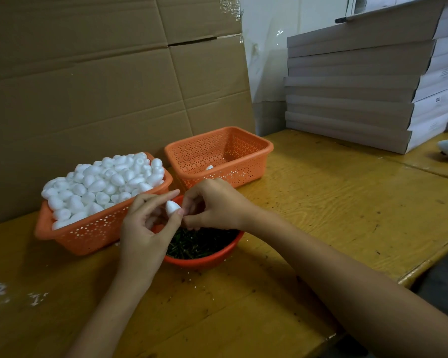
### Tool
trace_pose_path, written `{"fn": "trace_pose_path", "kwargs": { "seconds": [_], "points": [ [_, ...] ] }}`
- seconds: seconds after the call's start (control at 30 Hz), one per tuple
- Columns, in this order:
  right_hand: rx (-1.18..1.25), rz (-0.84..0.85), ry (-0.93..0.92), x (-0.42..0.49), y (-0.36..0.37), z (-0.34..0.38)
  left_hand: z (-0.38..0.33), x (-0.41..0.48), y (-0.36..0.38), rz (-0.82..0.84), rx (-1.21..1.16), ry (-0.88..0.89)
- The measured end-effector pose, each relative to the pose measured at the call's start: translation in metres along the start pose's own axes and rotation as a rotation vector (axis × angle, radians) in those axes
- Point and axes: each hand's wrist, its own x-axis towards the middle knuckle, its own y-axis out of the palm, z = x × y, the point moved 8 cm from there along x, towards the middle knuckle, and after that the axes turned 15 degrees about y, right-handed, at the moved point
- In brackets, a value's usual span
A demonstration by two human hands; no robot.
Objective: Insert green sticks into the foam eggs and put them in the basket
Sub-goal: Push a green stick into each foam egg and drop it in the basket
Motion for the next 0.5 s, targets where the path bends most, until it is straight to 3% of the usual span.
{"fn": "trace_pose_path", "kwargs": {
  "seconds": [0.5],
  "points": [
    [-0.056, 0.009, -0.048, 0.0016, 0.0022, 0.0052, -0.0053, -0.0012, 0.0033, -0.004, -0.06, -0.035]
  ]
}}
